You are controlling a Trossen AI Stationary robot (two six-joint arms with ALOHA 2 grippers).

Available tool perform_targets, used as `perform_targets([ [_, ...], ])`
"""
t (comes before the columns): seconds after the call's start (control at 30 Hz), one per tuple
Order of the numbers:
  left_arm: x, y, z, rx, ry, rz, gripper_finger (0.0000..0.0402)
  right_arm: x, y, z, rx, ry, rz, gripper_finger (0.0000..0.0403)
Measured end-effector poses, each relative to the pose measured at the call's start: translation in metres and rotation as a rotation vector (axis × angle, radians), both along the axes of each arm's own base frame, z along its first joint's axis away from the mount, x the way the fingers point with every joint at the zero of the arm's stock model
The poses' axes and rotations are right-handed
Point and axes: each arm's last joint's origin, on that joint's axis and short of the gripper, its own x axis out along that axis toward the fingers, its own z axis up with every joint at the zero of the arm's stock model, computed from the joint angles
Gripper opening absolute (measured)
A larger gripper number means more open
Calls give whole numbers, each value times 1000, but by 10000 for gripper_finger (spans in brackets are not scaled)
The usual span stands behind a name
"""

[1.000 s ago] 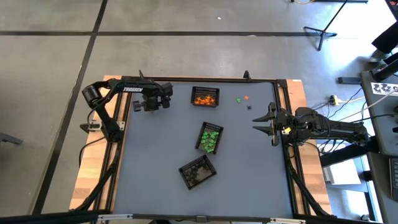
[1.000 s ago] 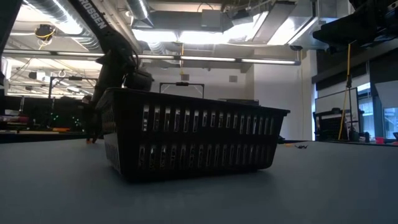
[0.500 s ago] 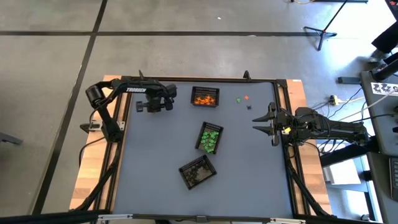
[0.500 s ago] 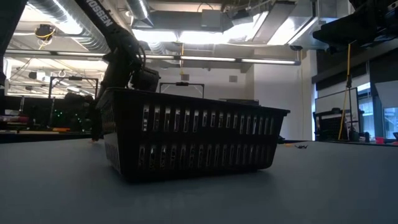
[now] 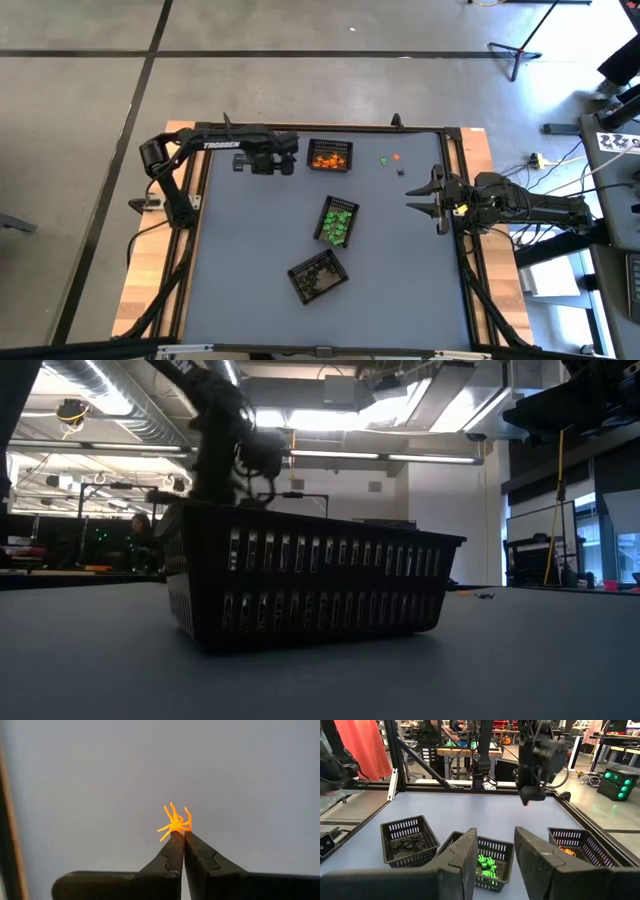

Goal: Sort Halloween decoration
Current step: Put the orange spider toy into the top black bin

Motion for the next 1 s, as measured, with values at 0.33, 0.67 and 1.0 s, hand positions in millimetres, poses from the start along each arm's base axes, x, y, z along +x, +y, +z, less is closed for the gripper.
perform_targets([
  [0.33,54,12,42,240,-329,-417,0,0,0,0,0,0,0,127],
  [0.67,89,31,51,417,-665,-596,0,0,0,0,0,0,0,127],
  [1.0,101,45,29,378,-767,-538,14,0,0,0,0,0,0,127],
])
